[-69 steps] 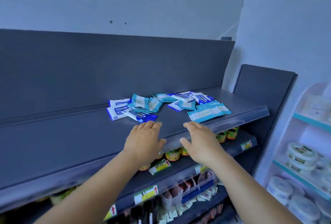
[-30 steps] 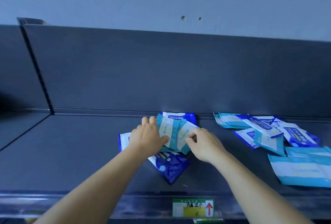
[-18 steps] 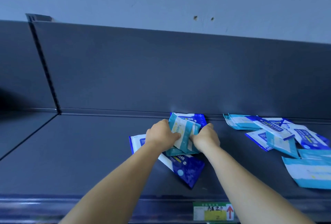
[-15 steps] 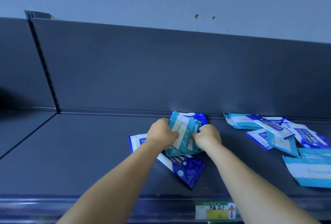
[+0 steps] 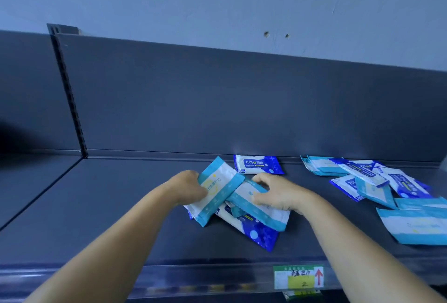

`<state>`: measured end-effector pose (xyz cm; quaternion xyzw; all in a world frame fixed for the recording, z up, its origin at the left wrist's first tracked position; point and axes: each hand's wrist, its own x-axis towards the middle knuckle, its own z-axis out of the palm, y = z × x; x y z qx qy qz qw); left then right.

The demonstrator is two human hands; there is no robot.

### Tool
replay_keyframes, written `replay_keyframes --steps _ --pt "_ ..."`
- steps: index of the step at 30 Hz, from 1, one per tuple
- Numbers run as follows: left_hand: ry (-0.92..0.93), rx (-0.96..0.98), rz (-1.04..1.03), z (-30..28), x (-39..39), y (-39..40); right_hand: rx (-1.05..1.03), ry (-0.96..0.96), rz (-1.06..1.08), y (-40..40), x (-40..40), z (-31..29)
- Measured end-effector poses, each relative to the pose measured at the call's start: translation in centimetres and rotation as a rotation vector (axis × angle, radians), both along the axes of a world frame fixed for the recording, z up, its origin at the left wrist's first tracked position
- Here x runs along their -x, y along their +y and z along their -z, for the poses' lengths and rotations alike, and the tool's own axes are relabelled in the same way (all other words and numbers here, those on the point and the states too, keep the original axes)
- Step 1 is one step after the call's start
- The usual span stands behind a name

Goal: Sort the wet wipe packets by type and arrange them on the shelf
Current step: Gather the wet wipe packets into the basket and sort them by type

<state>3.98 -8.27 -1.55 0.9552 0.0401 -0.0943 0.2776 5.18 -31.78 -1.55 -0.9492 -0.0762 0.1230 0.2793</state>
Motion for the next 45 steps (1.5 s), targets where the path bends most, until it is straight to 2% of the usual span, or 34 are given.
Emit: replay_keyframes --steps 5,11,19,25,32,34,36,39,41,45 --pt "-0.008 -0.05 0.031 0.4 0.9 0.6 0.121 0.143 -0.087 0.3 0.7 -1.0" --pt "-0.019 0.069 0.003 0.7 1.7 0.6 0.269 0.141 -0.118 0.7 1.3 -1.4" --pt "-0.085 0.121 -0.018 1.3 2.2 0.4 0.222 0.178 -0.173 2.3 0.7 -1.7" --pt "-0.122 0.121 -0.058 1.7 2.7 0.4 0.392 0.114 -0.189 1.2 0.5 -1.6" --pt "-0.154 0.134 -0.08 1.7 3.2 0.3 0.297 0.146 -0.213 2.4 -0.5 -1.6" --pt "-0.168 0.159 -0.105 1.9 3.4 0.5 0.327 0.125 -0.184 2.2 -0.2 -1.7" --pt "-0.196 0.185 -0.13 2.0 3.6 0.6 0.253 0.103 -0.098 1.6 0.1 -1.4" --pt "-0.273 0.215 -0.166 1.7 4.0 0.9 -0.058 0.054 0.016 0.4 0.5 -0.7" --pt "-0.339 0.273 -0.199 1.1 4.3 0.8 -0.194 -0.001 0.085 -0.2 1.0 -1.0" --pt "-0.476 0.451 -0.234 -0.9 4.7 0.0 -0.363 -0.22 0.259 -1.0 2.4 -2.2"
